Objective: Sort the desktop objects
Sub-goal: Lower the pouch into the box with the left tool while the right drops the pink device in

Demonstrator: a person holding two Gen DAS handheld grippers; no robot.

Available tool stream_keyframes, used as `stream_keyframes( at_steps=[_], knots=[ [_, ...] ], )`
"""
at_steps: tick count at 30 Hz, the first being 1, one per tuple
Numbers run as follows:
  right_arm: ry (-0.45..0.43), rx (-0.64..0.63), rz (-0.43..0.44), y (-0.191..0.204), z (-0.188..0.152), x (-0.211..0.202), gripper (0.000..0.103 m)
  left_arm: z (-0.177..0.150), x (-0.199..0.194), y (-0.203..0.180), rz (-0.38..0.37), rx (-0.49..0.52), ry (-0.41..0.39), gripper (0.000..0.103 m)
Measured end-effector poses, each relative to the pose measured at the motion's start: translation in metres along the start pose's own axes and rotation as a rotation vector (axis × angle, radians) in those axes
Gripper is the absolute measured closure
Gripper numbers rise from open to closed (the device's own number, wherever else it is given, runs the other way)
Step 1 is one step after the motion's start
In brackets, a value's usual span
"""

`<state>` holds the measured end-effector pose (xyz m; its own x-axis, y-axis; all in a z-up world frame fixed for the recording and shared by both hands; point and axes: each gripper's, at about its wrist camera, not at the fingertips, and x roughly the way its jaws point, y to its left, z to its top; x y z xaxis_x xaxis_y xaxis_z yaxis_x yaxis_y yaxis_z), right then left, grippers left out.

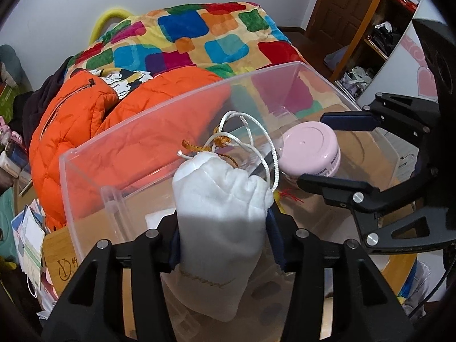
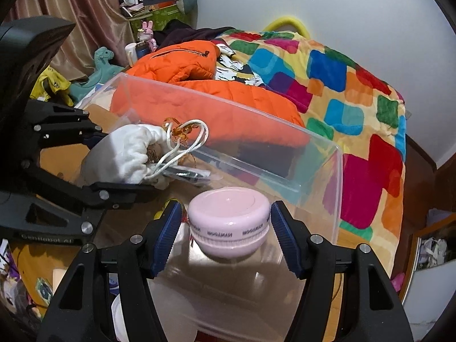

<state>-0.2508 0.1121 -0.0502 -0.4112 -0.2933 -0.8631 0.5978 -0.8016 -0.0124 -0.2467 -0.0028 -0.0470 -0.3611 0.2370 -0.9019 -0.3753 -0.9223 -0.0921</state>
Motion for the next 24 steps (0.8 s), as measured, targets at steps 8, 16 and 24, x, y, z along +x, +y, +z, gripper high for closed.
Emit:
stream_keyframes(
  at_steps=[8, 16, 24],
  knots=[
    [-0.024, 0.012, -0.005, -0.003, -0.006, -0.013, 0.042, 0.0, -0.023, -0.008, 0.033, 0.034, -0.057, 0.038],
    [-0.047, 0.023, -0.014, -0.006, -0.012, -0.03, 0.042, 0.0, -0.039, -0.009, 0.066, 0.029, -0.071, 0.038],
    [-0.077, 0.023, -0.025, 0.002, -0.021, -0.06, 0.041, -0.011, -0.07, -0.02, 0.114, 0.043, -0.122, 0.038]
  ],
)
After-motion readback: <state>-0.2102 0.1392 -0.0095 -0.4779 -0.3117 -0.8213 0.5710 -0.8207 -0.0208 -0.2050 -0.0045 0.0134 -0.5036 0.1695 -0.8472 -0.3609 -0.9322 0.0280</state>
